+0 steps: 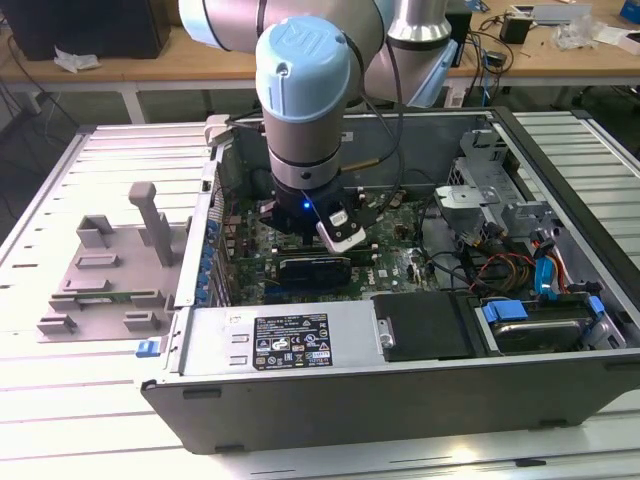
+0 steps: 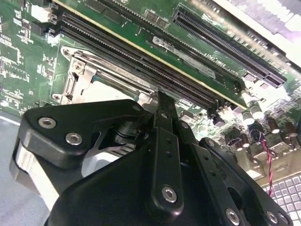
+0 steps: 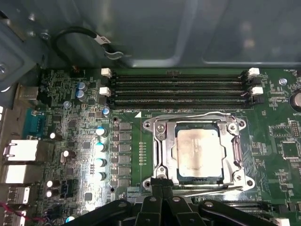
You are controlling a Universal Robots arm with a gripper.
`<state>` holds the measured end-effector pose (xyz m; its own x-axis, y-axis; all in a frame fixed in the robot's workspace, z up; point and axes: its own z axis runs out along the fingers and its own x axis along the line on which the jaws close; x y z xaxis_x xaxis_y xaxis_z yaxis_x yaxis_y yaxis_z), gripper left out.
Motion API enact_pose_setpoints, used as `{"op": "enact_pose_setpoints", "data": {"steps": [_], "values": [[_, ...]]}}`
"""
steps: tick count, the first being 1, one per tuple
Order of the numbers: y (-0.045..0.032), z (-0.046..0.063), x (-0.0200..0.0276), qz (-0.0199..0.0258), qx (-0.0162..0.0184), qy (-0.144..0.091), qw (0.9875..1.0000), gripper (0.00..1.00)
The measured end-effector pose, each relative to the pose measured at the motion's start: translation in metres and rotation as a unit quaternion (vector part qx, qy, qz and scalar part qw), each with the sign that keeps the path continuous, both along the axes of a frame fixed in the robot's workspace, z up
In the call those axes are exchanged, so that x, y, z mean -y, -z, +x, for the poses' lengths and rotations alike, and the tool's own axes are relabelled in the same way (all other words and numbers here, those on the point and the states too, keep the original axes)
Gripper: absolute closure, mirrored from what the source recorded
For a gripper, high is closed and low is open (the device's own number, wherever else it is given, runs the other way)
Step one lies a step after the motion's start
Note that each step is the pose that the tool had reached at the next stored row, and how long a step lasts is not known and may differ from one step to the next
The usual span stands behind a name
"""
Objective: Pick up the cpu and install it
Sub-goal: 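Install the second cpu locking lever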
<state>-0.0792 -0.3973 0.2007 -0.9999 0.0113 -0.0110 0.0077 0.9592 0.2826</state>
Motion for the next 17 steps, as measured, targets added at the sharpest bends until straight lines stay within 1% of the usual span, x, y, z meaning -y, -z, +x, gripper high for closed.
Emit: {"op": "enact_pose_setpoints", "data": {"steps": [2, 3, 4, 9, 10, 11, 13, 14, 16, 17], "values": [[0.0009, -0.001, 0.0, 0.0044, 0.0005, 0.0, 1.0, 0.89], [0.0017, -0.002, -0.0001, 0.0078, 0.0011, 0.0, 1.0, 0.89], [0.0018, -0.002, -0.0001, 0.0088, 0.0013, 0.0, 1.0, 0.89], [0.0016, -0.002, 0.0, 0.0093, 0.0013, 0.0, 1.0, 0.89], [0.0002, -0.002, 0.0001, 0.0093, 0.0013, 0.0, 1.0, 0.89], [-0.0043, -0.002, 0.0, 0.009, 0.0012, 0.0, 1.0, 0.89], [-0.0244, -0.002, 0.0, 0.0074, 0.0012, 0.0, 1.0, 0.89], [-0.0375, -0.002, 0.0, 0.0054, 0.0012, 0.0, 1.0, 0.89], [-0.0531, -0.002, 0.0, 0.001, 0.0012, 0.0, 1.0, 0.89], [-0.0556, -0.002, 0.0, -0.002, 0.0012, 0.001, 1.0, 0.89]]}}
